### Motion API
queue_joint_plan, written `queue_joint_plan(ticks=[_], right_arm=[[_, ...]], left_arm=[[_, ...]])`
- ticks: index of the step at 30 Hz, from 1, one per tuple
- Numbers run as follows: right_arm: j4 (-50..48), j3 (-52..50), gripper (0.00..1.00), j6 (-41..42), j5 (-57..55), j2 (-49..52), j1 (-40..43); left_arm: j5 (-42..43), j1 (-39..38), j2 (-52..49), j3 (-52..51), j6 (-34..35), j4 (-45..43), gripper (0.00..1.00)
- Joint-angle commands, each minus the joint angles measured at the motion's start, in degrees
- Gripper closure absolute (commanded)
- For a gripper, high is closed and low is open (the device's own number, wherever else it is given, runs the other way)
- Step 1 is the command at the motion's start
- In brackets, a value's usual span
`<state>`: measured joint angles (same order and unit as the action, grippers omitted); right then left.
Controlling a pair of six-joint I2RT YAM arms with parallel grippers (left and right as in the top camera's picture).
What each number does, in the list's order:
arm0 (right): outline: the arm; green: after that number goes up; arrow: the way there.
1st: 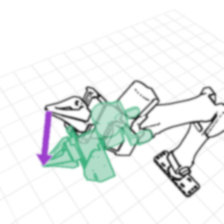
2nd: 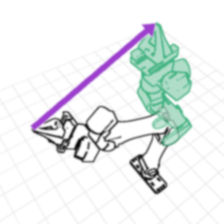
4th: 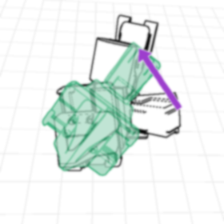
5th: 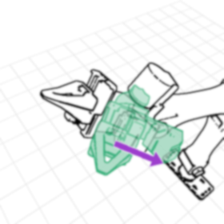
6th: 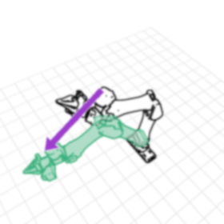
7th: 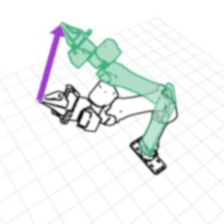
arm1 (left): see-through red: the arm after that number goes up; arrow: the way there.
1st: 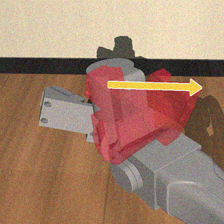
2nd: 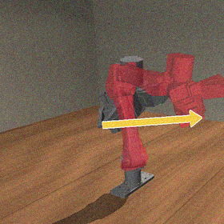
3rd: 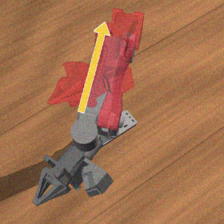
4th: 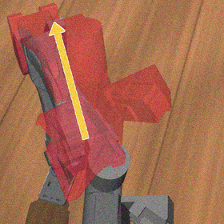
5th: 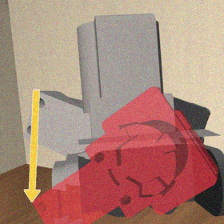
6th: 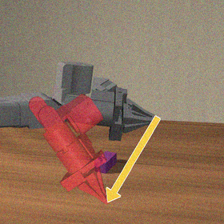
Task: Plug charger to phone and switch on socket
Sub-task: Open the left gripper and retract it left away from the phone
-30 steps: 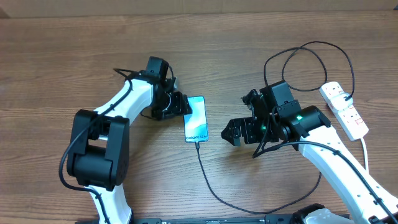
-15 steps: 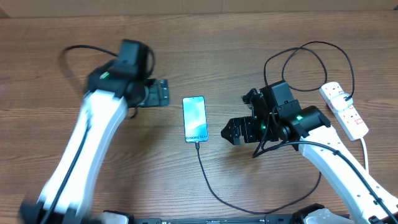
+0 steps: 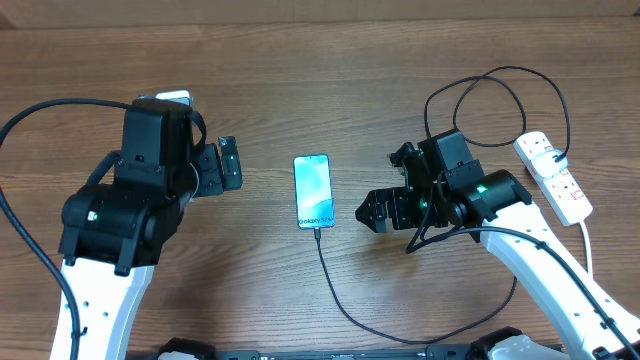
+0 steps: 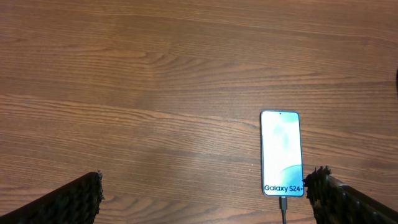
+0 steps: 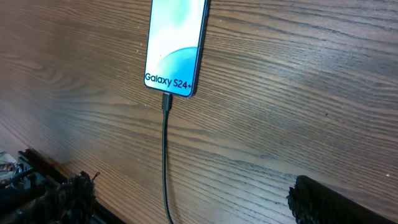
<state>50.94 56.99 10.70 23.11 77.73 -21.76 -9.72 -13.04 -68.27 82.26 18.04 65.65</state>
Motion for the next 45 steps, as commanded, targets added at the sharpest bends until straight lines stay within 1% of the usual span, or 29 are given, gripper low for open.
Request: queue_joint_plan(ticks=[1,7,11,17,23,26,33,37,45], right_arm=[[-0.28,0.28,0.0,-0.04,-0.2,-1.05,0.15],[-0.13,0.28,0.0,-0.02,-0.17,-1.05,0.15],[-0.24,0.28,0.0,-0.04,-0.17,-1.05,0.15],[-0.31,0.28,0.0,-0.02,-0.17,-1.05,0.15],[-0.26,0.28,0.0,-0.02,-0.17,-1.05,0.15],[-0.26,0.28,0.0,-0.02,-0.17,-1.05,0.15],[-0.26,0.28,0.0,-0.02,-0.17,-1.05,0.15],[-0.52,0.28,0.0,-0.02,-0.17,-1.05,0.15],[-0.85,0.28,0.0,-0.02,-0.15,-1.05,0.15]], left_arm=[[-1.2,-0.11,0.17,0.07,-0.22,0.17,0.0],[-1.18,-0.11,0.61,0.02,-0.22,0.17,0.0],[-1.2,-0.09,3.04,0.0,-0.22,0.17,0.0],[-1.2,-0.04,11.43,-0.02,-0.22,0.17,0.0],[-1.18,0.22,22.36,-0.02,-0.22,0.2,0.0],[-1.18,2.54,26.53,-0.02,-0.22,0.2,0.0],[-1.2,11.32,36.52,-0.02,-0.22,0.37,0.0],[-1.2,12.85,42.14,-0.02,-0.22,0.63,0.0],[-1.2,13.07,51.98,-0.02,-0.22,0.63,0.0]])
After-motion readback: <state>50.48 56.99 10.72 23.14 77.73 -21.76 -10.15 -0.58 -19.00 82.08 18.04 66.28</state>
